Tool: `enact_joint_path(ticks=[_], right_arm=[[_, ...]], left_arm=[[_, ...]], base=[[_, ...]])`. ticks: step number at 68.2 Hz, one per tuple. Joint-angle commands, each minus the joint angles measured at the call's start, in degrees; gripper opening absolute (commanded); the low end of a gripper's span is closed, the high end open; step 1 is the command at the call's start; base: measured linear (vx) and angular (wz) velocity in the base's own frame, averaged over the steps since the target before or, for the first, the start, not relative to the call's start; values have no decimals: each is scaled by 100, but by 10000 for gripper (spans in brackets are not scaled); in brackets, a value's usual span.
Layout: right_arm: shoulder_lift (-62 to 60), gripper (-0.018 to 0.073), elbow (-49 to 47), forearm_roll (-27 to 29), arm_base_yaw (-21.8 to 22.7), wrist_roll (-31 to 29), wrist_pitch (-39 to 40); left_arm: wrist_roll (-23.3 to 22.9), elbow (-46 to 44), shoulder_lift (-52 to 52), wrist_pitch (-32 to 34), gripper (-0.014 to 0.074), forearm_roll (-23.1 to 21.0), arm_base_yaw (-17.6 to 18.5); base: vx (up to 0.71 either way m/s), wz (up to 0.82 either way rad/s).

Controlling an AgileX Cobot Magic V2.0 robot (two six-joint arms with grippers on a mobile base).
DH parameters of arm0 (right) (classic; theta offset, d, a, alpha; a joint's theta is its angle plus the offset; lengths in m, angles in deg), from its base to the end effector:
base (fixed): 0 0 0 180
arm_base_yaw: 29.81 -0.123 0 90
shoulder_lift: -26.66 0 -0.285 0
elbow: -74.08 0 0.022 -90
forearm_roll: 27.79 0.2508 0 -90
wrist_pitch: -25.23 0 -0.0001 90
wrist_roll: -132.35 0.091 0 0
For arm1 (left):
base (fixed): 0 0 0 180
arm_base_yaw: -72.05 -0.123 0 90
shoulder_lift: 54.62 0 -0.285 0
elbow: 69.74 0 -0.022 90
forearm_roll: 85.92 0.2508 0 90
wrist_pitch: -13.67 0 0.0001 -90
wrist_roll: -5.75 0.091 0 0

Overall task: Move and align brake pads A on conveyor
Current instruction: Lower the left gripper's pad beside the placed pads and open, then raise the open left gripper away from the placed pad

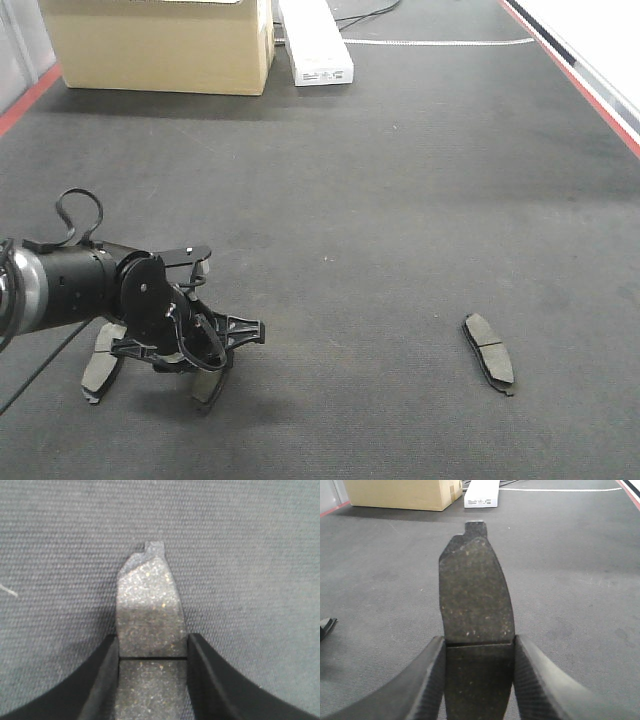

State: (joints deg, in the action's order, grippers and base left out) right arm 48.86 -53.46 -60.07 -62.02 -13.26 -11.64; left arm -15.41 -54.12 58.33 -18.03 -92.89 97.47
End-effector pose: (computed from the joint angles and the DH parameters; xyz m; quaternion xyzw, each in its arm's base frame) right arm 0.0617 0.0044 0.2929 -0.0749 0.7957 0.0769 0.5961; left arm 0.3152 -0.1563 0.1609 -0.0089 0.9844 -0.1047 0.1411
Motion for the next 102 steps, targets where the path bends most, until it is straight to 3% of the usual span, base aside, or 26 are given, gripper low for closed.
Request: enact_joint_path(ticks=[1,24,46,55,71,102], right_arm=[[67,-4,-172,-211,18,-22,436],[67,-4,-172,-211,18,-22,437],[67,-4,-172,-211,18,-22,437],[67,-4,-172,-211,18,-22,432],[67,-4,-172,-211,18,-22,432],[67,-4,-172,-211,18,-22,426]], left_arm=[[-15,-124,-169,193,341,-4,25],[78,-163,-958,-135,377,377,106],[63,-68,-2648,-582,377,959,679],[-241,427,-3533,-328,377,1226,796],[-228,1645,-5246,147,377,1327,826],[75,3138,-8242,31,377,1326,826]], base=[[0,0],[0,0],[0,0],[0,0],[0,0],[0,0]])
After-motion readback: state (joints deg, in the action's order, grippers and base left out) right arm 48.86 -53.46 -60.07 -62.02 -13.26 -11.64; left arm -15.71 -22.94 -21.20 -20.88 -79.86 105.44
